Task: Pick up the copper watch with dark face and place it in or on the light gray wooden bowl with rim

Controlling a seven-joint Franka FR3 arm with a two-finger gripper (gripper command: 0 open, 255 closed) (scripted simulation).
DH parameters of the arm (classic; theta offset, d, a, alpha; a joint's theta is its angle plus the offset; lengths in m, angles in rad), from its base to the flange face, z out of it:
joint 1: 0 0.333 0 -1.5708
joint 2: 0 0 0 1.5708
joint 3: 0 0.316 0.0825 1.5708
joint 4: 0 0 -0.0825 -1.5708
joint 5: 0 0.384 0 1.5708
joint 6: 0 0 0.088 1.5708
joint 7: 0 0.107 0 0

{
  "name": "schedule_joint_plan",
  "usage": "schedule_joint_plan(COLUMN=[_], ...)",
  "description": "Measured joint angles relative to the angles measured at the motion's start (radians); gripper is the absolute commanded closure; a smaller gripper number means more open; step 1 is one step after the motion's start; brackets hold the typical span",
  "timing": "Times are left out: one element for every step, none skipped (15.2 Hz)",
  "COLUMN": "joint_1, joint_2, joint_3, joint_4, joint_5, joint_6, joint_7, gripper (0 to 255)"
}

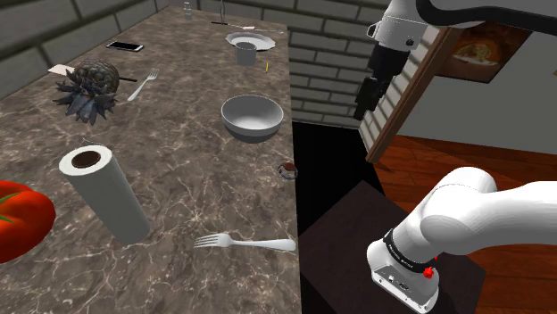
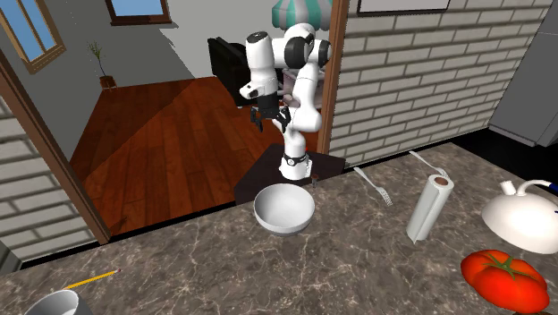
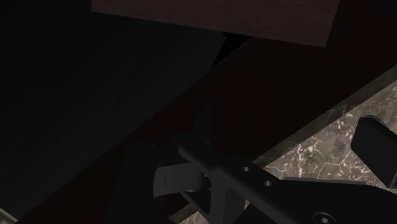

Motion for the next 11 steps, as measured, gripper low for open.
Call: schedule_joint_plan(joint_1=[0.0, 0.004, 0.011, 0.019, 0.027, 0.035, 0.042, 0.053, 0.062, 0.07, 0.078], joint_2=[0.0, 0.002, 0.003, 0.013, 0.016, 0.022, 0.029, 0.037, 0.043, 0.054, 0.07], joint_3=[0.0, 0.011, 0.028, 0.049, 0.07, 0.091, 0.112, 0.139, 0.163, 0.184, 0.209], joint_4=[0.0, -0.003, -0.014, -0.019, -0.034, -0.039, -0.056, -0.063, -0.073, -0.079, -0.081], joint_5=[0.0, 0.006, 0.016, 0.027, 0.038, 0.048, 0.057, 0.071, 0.082, 0.091, 0.101], joint_6=[0.0, 0.008, 0.025, 0.045, 0.068, 0.086, 0.115, 0.137, 0.159, 0.183, 0.207], joint_7=[0.0, 0.01, 0.026, 0.044, 0.062, 0.081, 0.097, 0.122, 0.143, 0.161, 0.183], gripper=[0, 0, 0, 0, 0, 0, 0, 0, 0, 0, 0])
